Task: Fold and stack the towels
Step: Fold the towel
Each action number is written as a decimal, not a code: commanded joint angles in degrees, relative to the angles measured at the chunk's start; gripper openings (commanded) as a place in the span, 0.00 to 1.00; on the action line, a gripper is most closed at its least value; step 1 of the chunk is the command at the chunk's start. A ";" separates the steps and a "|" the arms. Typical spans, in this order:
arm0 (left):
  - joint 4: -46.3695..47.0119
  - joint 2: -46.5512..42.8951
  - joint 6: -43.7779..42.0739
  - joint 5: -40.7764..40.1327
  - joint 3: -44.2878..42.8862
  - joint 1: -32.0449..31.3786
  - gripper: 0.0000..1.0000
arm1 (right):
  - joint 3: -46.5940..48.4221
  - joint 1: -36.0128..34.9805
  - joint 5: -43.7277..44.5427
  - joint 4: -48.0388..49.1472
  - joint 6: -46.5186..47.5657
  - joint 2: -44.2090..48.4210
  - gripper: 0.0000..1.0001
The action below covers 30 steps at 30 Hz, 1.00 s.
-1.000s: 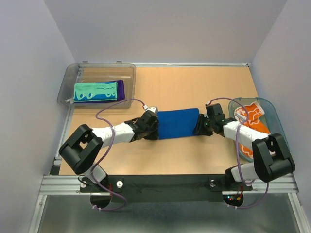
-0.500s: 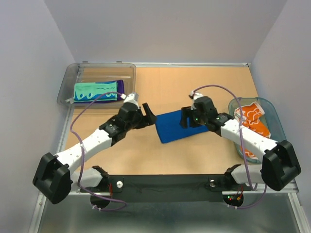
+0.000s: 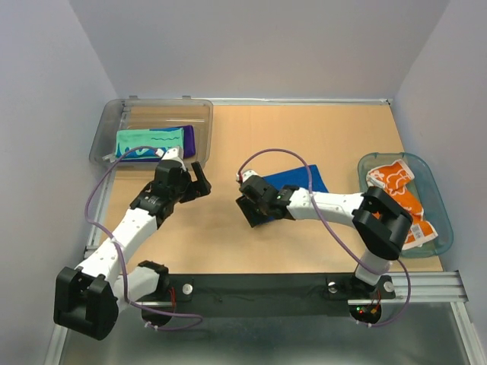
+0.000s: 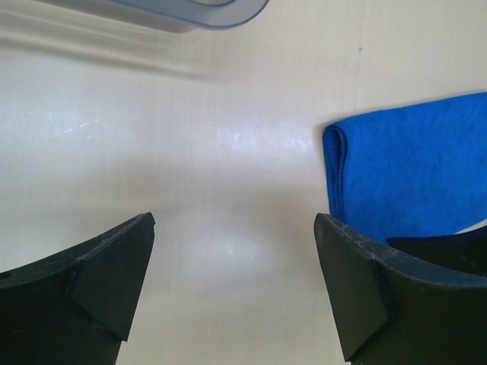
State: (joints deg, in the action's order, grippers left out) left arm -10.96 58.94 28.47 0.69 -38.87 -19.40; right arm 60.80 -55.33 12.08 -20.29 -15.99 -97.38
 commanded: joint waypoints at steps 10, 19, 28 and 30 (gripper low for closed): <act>0.50 -0.40 -3.60 0.02 1.69 0.15 0.98 | 10.39 -4.34 10.51 -4.92 -2.11 -10.71 0.60; 2.08 0.82 -1.06 1.68 2.31 0.06 0.98 | 9.52 -4.87 15.51 -10.38 -6.77 -14.68 0.12; 15.85 5.13 9.22 10.55 7.57 -0.46 0.98 | 11.63 -4.26 10.70 -6.26 -5.98 -9.07 0.01; 19.12 6.53 14.04 12.40 8.81 -1.08 0.98 | 10.84 -3.47 9.20 -4.41 -6.16 -7.65 0.01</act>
State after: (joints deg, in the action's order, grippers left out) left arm -1.30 64.29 34.46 7.97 -32.12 -19.64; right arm 71.64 -59.83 24.67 -26.20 -21.21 -109.19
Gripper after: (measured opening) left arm 0.975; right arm 0.044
